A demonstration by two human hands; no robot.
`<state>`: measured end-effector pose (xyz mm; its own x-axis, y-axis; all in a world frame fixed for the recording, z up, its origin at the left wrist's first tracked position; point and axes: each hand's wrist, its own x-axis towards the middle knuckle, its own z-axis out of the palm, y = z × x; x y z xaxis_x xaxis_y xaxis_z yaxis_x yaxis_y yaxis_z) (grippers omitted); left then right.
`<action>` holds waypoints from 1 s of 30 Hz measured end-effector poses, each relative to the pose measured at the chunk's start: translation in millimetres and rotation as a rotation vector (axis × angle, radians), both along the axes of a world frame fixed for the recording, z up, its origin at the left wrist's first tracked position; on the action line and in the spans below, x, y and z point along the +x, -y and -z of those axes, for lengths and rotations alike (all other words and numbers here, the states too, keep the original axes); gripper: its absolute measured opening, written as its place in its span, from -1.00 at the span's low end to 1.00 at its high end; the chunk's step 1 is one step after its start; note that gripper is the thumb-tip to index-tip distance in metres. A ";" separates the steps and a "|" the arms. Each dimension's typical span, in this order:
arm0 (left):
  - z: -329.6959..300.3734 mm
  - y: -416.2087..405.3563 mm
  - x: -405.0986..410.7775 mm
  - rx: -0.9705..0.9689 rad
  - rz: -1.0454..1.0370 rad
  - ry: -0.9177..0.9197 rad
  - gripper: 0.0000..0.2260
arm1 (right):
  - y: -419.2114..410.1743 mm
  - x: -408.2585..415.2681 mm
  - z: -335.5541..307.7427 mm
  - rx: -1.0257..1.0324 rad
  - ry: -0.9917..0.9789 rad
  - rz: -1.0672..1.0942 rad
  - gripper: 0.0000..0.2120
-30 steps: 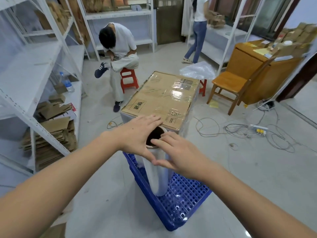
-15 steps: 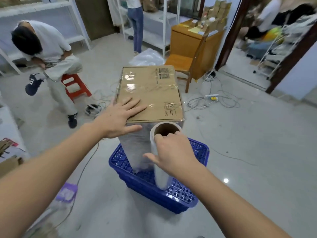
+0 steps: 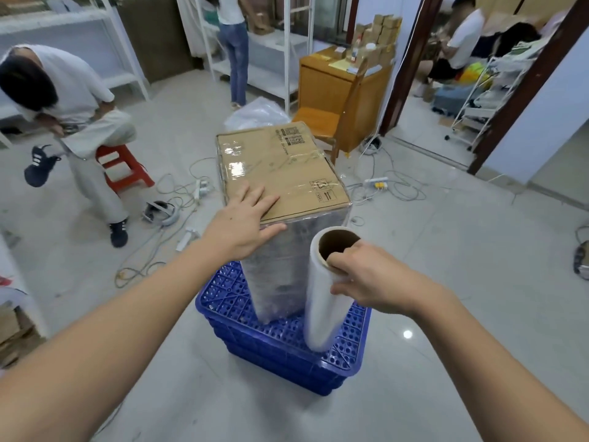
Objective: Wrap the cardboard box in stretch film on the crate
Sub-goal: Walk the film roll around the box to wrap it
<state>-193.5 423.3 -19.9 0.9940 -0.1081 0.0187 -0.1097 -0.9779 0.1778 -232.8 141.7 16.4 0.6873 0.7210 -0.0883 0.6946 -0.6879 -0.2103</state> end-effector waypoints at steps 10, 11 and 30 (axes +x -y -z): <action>5.2 62.6 -2.3 0.012 -0.115 0.014 -0.29 | 35.3 -13.3 -6.5 -0.129 0.056 -0.025 -0.84; 5.0 62.5 -2.5 0.002 -0.120 0.010 -0.27 | 31.6 -17.0 -6.1 -0.140 0.098 -0.011 -0.73; -3.7 -27.4 68.8 0.358 0.963 0.092 0.09 | -37.1 -10.4 31.3 -0.212 0.427 0.810 -0.42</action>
